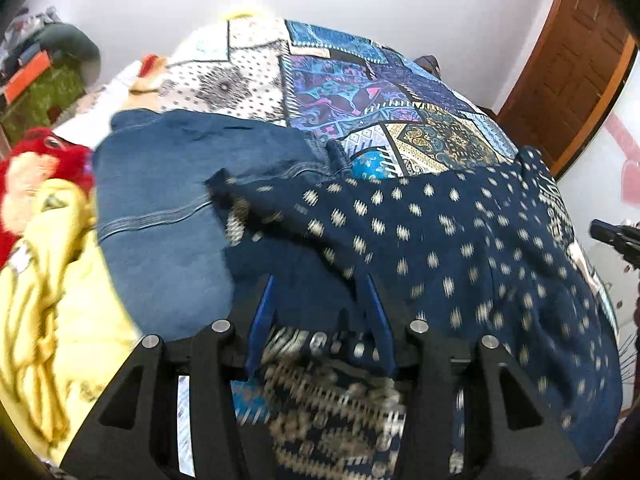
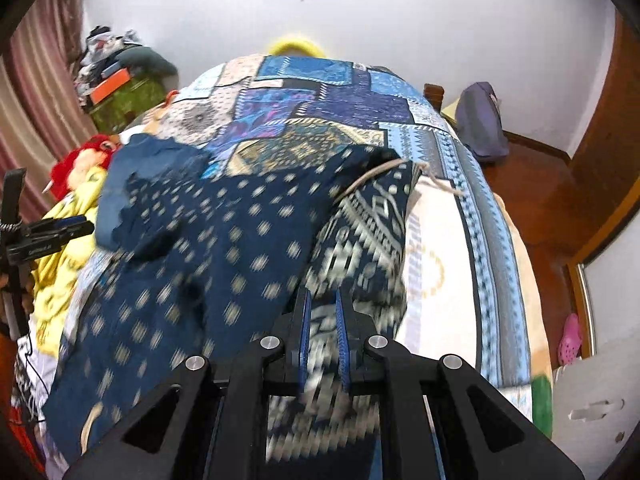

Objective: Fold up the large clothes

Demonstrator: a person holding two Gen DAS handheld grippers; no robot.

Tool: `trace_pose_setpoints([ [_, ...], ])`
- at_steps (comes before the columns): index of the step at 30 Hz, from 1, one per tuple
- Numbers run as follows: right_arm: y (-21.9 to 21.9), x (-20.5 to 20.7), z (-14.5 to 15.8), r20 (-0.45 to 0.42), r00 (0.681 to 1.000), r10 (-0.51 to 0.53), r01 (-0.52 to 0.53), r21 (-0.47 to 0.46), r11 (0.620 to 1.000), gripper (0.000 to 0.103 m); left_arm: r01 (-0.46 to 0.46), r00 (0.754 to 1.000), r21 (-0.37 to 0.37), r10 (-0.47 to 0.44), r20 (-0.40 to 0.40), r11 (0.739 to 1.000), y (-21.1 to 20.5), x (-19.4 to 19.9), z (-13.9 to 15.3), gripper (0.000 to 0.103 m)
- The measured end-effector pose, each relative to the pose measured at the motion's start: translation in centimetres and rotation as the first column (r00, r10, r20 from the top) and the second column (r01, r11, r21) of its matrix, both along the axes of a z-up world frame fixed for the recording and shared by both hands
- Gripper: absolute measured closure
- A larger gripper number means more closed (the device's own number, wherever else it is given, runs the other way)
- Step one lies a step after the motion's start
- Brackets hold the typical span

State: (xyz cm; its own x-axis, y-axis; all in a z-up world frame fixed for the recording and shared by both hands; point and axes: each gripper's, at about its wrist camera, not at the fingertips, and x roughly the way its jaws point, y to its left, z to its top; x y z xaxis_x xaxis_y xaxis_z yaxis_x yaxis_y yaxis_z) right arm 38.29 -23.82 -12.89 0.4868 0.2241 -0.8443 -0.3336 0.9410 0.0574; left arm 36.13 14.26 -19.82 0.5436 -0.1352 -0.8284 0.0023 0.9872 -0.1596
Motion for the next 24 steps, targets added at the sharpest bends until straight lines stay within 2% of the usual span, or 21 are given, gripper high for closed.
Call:
trace_pose_setpoints([
  [4,1.0,3.5,-2.6,-0.029,1.000,0.001,-0.003,-0.056,0.998,0.095,0.020,0.999,0.013,-0.019,-0.039,1.000,-1.2,3.3,-2.9,0.058],
  [8,2.0,6.0,-6.8,-0.062,0.998,0.015,-0.027,-0.197,0.980,0.095,0.014,0.997,0.027,-0.012,-0.075,1.000,-1.7,4.9,-6.1,0.054],
  [10,2.1,5.8,-7.3,-0.017,0.999,0.041,-0.044,-0.216,0.975,0.095,0.018,0.999,0.049,-0.015,-0.051,0.999,-1.7,4.9,-6.5,0.043],
  [11,2.1,5.6,-7.3,-0.005,0.999,0.047,-0.047,-0.227,0.973,0.095,0.010,0.999,0.086,-0.007,-0.040,0.996,-1.7,4.7,-6.5,0.037],
  [12,2.1,5.4,-7.3,0.008,0.998,0.055,-0.051,-0.245,0.968,0.095,-0.003,0.999,0.116,0.007,-0.036,0.993,-1.6,4.6,-6.7,0.025],
  [13,2.2,5.2,-7.3,0.018,0.998,0.063,-0.056,-0.259,0.964,0.095,-0.017,0.999,0.140,0.022,-0.037,0.990,-1.4,4.5,-6.9,0.021],
  [17,2.2,4.4,-7.3,0.043,0.996,0.074,-0.059,-0.284,0.957,0.095,-0.036,0.997,0.085,0.041,-0.058,0.996,-0.2,4.2,-7.4,0.021],
  [21,1.6,4.1,-7.1,0.042,0.998,0.054,-0.040,-0.275,0.961,0.095,-0.021,0.998,0.141,0.029,-0.053,0.990,-0.8,4.1,-7.7,0.020],
  [24,0.8,3.7,-6.8,0.032,0.999,0.030,-0.021,-0.262,0.965,0.095,-0.020,0.998,0.149,0.029,-0.059,0.989,-0.9,4.2,-7.7,0.019],
])
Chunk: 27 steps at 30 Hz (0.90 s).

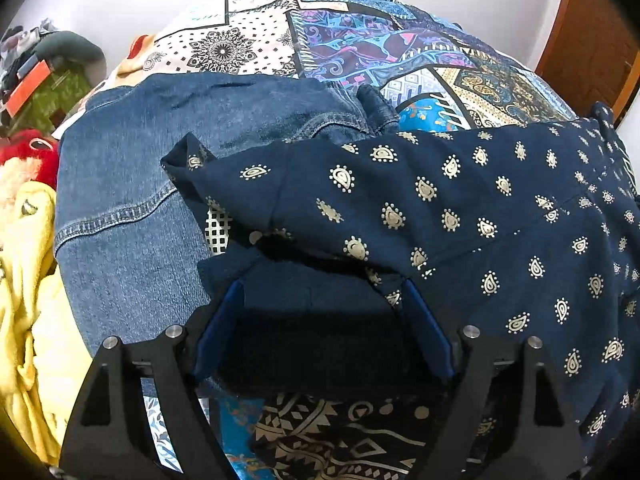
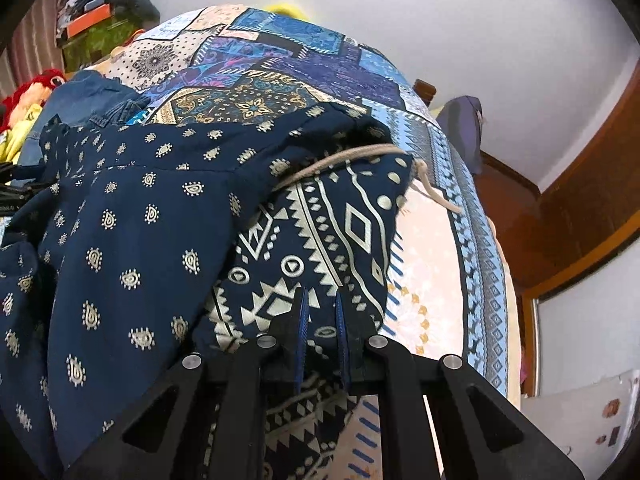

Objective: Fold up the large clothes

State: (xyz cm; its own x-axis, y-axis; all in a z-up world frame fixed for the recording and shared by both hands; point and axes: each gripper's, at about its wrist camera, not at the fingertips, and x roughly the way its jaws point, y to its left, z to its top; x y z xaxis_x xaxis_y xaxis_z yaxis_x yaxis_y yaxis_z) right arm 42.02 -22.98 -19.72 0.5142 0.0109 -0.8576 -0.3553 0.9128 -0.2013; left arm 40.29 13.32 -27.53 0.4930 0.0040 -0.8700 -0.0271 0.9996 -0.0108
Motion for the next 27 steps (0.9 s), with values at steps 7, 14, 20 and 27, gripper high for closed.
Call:
trace_pose_setpoints([
  [7,-4.5,-0.1,0.5,0.074,0.988,-0.137,0.143,-0.084,0.986,0.012,-0.015,1.000,-0.019,0.015,-0.009,1.000,0.5,-0.4,0.3,0.019],
  [14,-7.7,0.0,4.1,0.029,0.986,-0.165,0.156,0.202,0.967,0.012,-0.076,0.994,-0.114,0.085,0.072,0.990,4.7,-4.2,4.1,0.021],
  [20,-6.2,2.7,4.1,-0.055,0.988,-0.144,0.154,0.351,0.924,0.012,-0.158,0.987,-0.221,0.164,0.006,0.962,8.7,-3.9,2.9,0.021],
  [27,-4.9,6.0,-0.4,-0.227,0.964,-0.140,0.229,0.436,0.870,0.036,-0.072,0.997,-0.341,0.065,-0.033,0.937,6.8,-2.1,-0.1,0.040],
])
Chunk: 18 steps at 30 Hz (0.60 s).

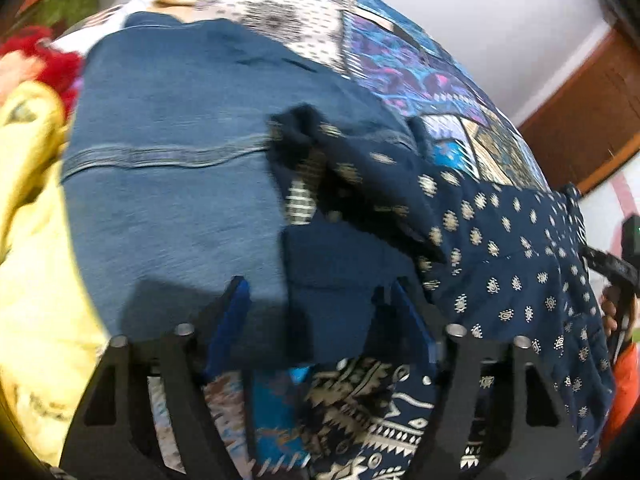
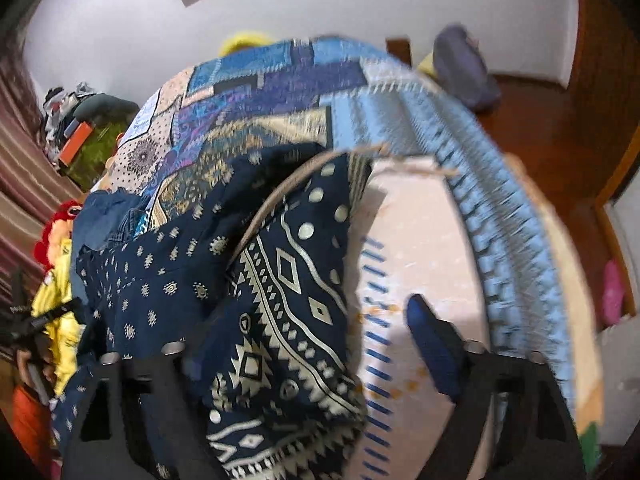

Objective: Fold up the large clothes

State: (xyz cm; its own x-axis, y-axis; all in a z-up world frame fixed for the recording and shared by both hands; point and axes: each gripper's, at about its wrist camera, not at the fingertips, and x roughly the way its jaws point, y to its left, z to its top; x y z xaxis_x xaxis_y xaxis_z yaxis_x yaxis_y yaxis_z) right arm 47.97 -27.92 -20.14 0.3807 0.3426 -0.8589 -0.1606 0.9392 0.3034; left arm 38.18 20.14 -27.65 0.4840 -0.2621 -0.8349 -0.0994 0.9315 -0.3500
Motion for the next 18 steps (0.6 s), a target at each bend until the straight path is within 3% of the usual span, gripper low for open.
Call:
trace_pose_setpoints([
  [2,0.5,0.3,-0.3,0.023,1.000,0.003,-0.003,-0.002,1.000,0.037,0.024,1.000,-0.004,-0.024,-0.005,1.000,-1.0,0.7,-0.6,0.043],
  [4,1.1,0.5,-0.3,0.039,0.999,0.037,-0.037,-0.006,0.999,0.055,0.042,0.999,0.008,-0.042,-0.015,0.999,-1.7,1.5,-1.1,0.048],
  [6,2.0,0.9,-0.2,0.042,0.997,0.063,-0.063,-0.010,0.998,0.065,0.041,0.999,0.019,-0.041,-0.010,0.999,-2.0,2.2,-1.3,0.053],
  [10,3.4,1.2,0.4,0.084,0.991,0.101,-0.095,-0.074,0.993,0.083,0.003,1.000,0.043,-0.003,0.003,0.999,-2.0,3.1,-0.8,0.076],
  [14,4.6,1.4,2.3,0.145,0.982,0.123,-0.109,-0.106,0.988,0.090,-0.007,0.999,0.119,0.003,0.032,0.993,-2.6,3.1,1.3,0.083],
  [18,6.0,2.5,5.8,0.222,0.964,0.148,-0.127,-0.107,0.986,0.091,-0.043,0.990,0.129,0.025,0.141,0.991,-2.1,3.0,5.7,0.084],
])
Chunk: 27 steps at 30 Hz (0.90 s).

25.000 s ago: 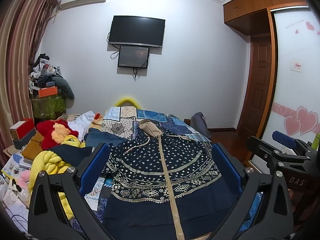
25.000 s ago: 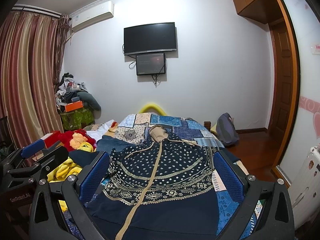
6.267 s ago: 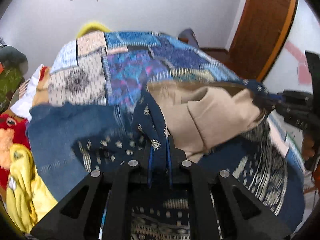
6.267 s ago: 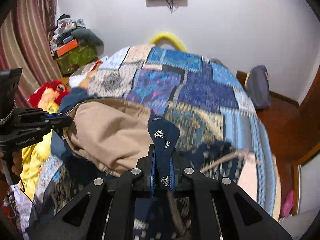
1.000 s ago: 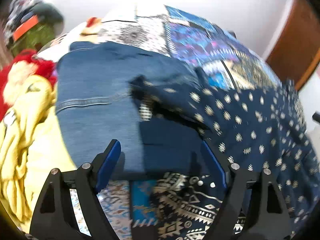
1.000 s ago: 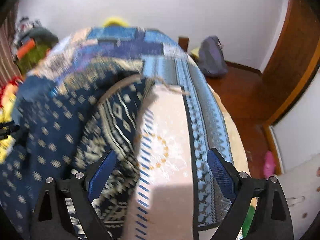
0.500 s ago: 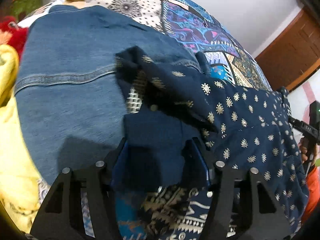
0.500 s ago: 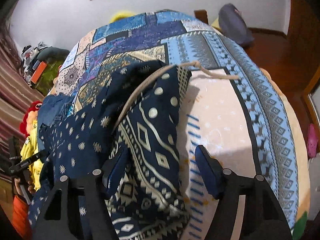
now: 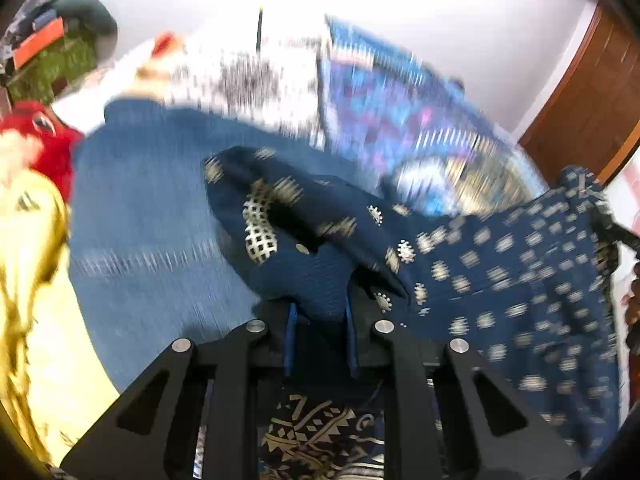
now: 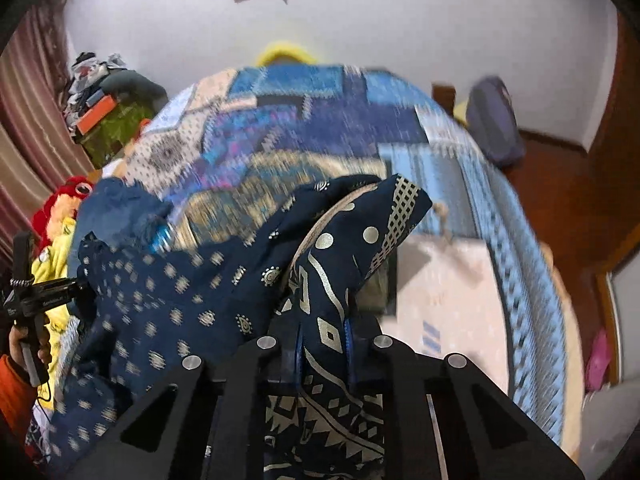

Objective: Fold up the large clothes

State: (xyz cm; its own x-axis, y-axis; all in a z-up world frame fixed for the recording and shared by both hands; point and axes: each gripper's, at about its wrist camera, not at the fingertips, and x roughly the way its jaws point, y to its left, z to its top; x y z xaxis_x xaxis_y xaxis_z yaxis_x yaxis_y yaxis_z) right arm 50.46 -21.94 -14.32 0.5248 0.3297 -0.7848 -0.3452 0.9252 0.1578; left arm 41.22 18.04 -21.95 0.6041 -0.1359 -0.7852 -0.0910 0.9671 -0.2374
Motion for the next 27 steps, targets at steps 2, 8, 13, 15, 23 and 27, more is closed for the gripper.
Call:
trace_pose_setpoints([
  [2,0.8,0.9,1.3,0.023,1.000,0.014,-0.014,0.010,1.000,0.091,-0.009,0.999,0.000,0.009,0.053,1.000,0.5,0.5,2.4,0.084],
  [8,4.0,4.9,2.4,0.062,0.998,0.012,-0.011,-0.024,1.000,0.091,-0.029,0.996,0.109,0.020,0.084,0.994,1.5,4.7,4.5,0.084],
  [13,5.1,9.3,-1.2,-0.004,0.999,-0.037,0.037,-0.046,0.998,0.090,-0.078,0.996,0.114,0.082,-0.026,0.990,4.0,8.9,-0.1,0.084],
  [15,5.0,10.3,-3.2,-0.039,0.998,-0.054,0.050,-0.088,0.995,0.090,-0.082,0.994,0.096,0.088,-0.060,0.992,4.9,9.5,-2.2,0.083],
  [23,2.4,10.6,-7.1,-0.015,0.995,-0.103,0.097,-0.221,0.970,0.021,-0.101,0.991,0.069,0.106,-0.075,0.992,5.3,9.1,-4.7,0.071],
  [27,1.5,9.7,-6.0,-0.035,0.995,-0.093,0.085,-0.189,0.978,0.021,-0.115,0.991,0.092,0.121,-0.055,0.989,5.0,8.1,-3.7,0.070],
])
